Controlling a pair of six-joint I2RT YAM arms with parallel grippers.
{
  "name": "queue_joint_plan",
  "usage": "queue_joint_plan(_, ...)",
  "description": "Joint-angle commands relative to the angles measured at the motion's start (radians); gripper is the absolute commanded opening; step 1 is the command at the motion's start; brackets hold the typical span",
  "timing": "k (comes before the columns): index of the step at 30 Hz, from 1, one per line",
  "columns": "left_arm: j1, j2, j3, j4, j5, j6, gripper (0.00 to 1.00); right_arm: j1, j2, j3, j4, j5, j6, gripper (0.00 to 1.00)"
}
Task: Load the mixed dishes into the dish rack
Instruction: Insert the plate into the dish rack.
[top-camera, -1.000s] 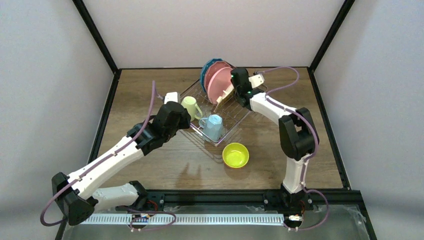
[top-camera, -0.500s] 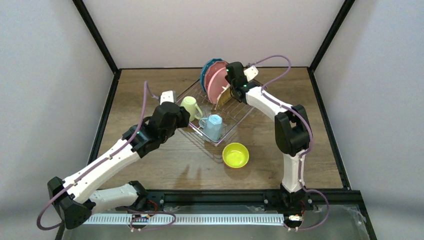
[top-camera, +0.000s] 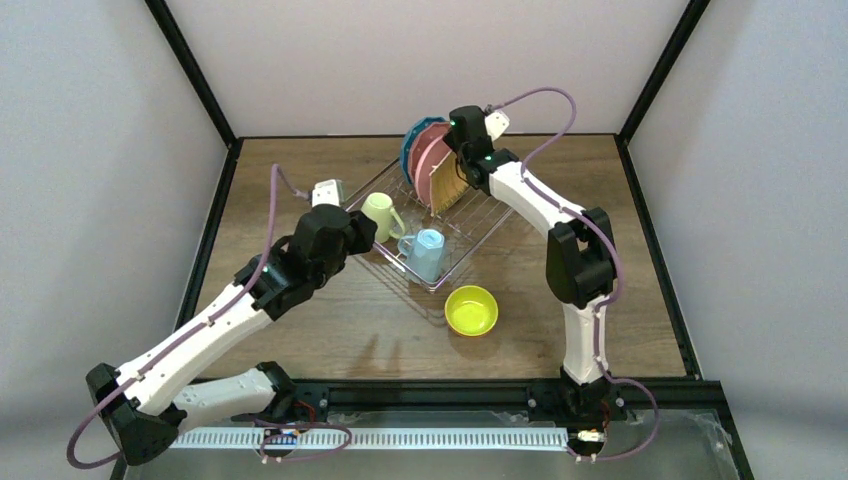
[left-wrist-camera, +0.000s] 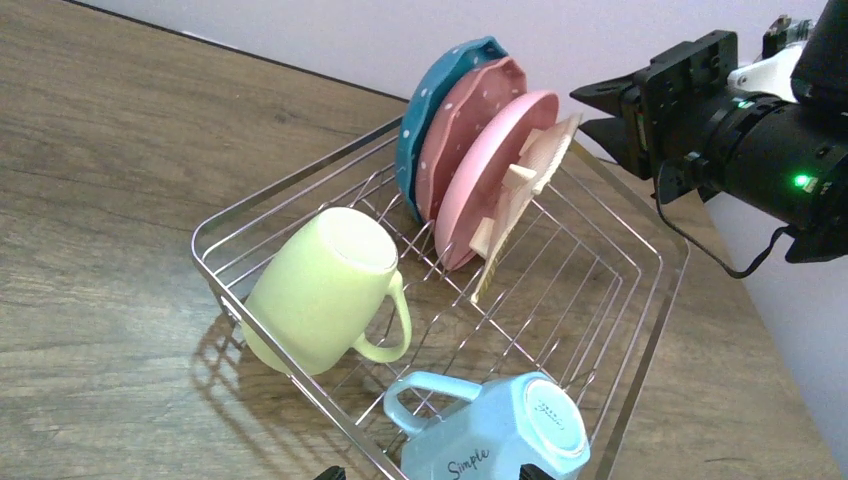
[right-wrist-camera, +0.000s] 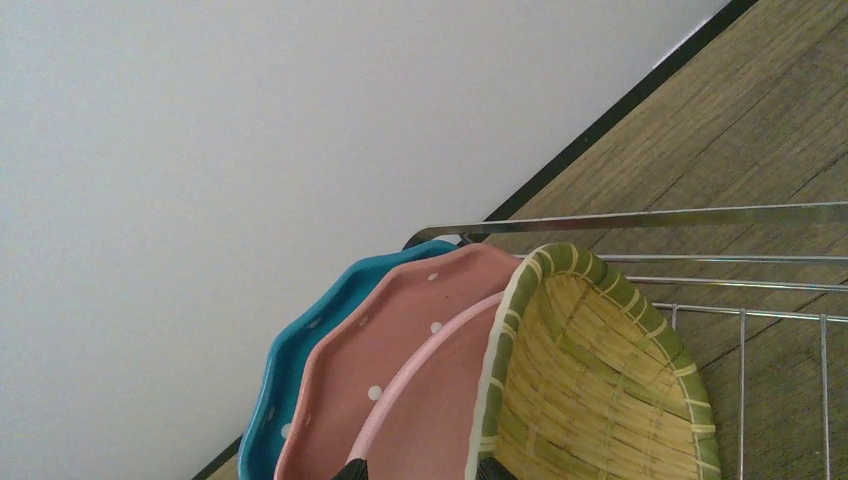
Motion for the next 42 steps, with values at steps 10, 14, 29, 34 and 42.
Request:
queue_joint_plan(10,0.004,-0.052,-0.031,-0.017,0.009,-0.041,1.0,0.012,-0.108,-0.139,0.03,0.02,0.005,0.62)
queue_joint_plan(14,0.004,-0.07,-0.042,-0.032,0.014,-0.049,1.0,0.018,-0.154,-0.245,0.064,0.021,0.037,0.62)
queue_joint_plan(29,0.005,-0.074,-0.04,-0.029,0.041,-0.063,1.0,0.036,-0.22,-0.263,0.076,0.041,-0.005,0.62)
queue_joint_plan(34,0.004,-0.072,-0.04,-0.017,0.046,-0.067,1.0,0.041,-0.219,-0.229,0.037,0.048,-0.015,0.63)
queue_joint_plan(42,0.004,-0.077,-0.047,-0.013,0.041,-0.072,1.0,0.041,-0.219,-0.228,0.015,0.043,-0.012,0.63)
